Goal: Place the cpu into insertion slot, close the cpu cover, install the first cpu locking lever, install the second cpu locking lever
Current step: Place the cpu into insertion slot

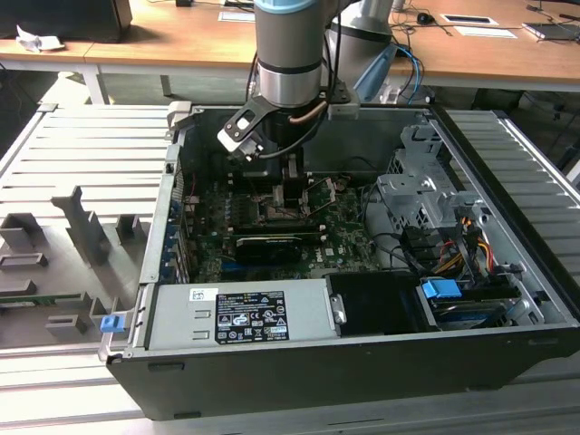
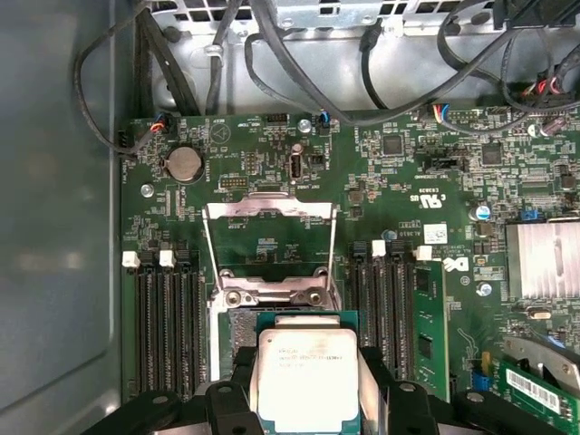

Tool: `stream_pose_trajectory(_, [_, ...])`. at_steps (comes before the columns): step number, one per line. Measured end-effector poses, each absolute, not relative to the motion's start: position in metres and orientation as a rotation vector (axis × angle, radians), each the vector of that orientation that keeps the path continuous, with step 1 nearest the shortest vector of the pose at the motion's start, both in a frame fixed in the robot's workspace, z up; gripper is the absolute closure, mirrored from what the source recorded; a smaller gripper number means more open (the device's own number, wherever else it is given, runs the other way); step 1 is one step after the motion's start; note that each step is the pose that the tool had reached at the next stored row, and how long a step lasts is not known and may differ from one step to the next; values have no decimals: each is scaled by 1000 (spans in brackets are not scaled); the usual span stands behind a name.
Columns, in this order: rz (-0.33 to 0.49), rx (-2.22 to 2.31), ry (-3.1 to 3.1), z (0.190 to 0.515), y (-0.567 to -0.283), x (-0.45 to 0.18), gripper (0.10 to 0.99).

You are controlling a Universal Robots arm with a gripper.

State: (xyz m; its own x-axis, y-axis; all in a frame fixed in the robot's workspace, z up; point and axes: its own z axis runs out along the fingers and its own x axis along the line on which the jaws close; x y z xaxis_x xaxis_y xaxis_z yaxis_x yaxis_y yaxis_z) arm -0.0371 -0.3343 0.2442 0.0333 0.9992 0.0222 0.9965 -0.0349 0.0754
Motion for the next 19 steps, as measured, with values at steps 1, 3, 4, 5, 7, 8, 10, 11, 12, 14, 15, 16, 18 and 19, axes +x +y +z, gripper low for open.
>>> stream_pose_trajectory(1, [106,2230,2155,244,-333,-37,557])
stream_pose_trajectory(3, [106,2229,2156,239,-332,-37,557])
stream_pose_trajectory(4, [106,2226,2159,238,-332,-37,557])
stream_pose_trajectory(5, [106,2218,2167,236,-332,-37,557])
stream_pose_trajectory(7, [107,2191,2196,234,-332,-38,557])
stream_pose_trajectory(8, [107,2184,2204,233,-332,-38,557])
stream_pose_trajectory(10, [107,2175,2214,233,-332,-38,557])
stream_pose_trajectory(11, [108,2171,2217,232,-332,-38,557])
stream_pose_trajectory(12, [108,2167,2221,232,-332,-38,557])
stream_pose_trajectory(14, [108,2154,2234,232,-332,-38,557])
stream_pose_trajectory(15, [108,2149,2240,232,-332,-38,557])
stream_pose_trajectory(16, [108,2146,2243,231,-332,-38,557])
stream_pose_trajectory(18, [108,2145,2244,231,-332,-38,557])
stream_pose_trajectory(19, [108,2144,2245,231,-332,-38,557])
